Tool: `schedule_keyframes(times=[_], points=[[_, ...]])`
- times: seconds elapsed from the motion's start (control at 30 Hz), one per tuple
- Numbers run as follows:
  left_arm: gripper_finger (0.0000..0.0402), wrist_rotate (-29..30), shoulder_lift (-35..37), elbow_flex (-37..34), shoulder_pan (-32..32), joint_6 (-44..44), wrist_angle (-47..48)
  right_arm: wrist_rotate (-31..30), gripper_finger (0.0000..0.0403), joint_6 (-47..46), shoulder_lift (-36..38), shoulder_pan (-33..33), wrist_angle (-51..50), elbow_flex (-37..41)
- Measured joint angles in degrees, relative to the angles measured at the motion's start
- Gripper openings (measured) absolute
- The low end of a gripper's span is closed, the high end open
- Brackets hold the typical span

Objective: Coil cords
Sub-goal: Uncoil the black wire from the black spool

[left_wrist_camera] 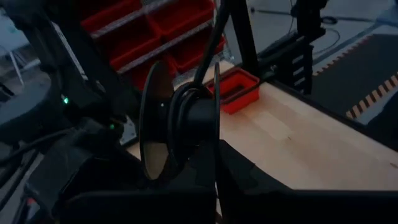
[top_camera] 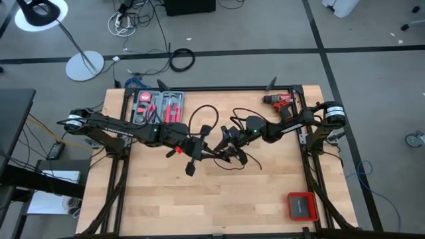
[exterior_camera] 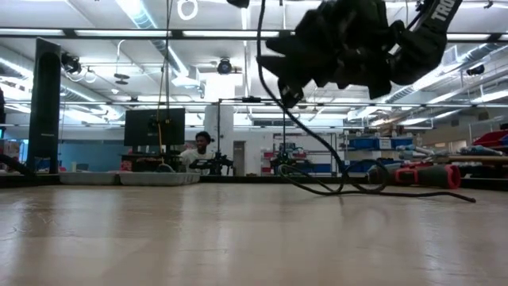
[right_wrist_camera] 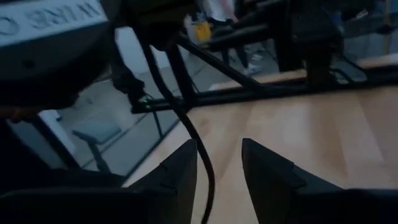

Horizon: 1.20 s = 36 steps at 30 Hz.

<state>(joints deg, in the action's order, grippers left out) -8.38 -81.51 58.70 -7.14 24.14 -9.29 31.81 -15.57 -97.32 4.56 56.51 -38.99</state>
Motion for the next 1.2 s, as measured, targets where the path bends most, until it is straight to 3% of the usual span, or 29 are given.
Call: schedule_keyframes(times=[0.37, 1.2], points=[[0.0, 3.98, 2.73, 1.19, 0.0, -2.18, 1.34, 2.49, 0.0128, 0.77, 0.02, 0.0, -1.09, -1.6], [0.0, 3.84, 2.73, 1.29, -0.1, -2.8, -0.24, 2.1, 0.0127, -4.45, 0.02, -1.44, -0.94, -1.65]])
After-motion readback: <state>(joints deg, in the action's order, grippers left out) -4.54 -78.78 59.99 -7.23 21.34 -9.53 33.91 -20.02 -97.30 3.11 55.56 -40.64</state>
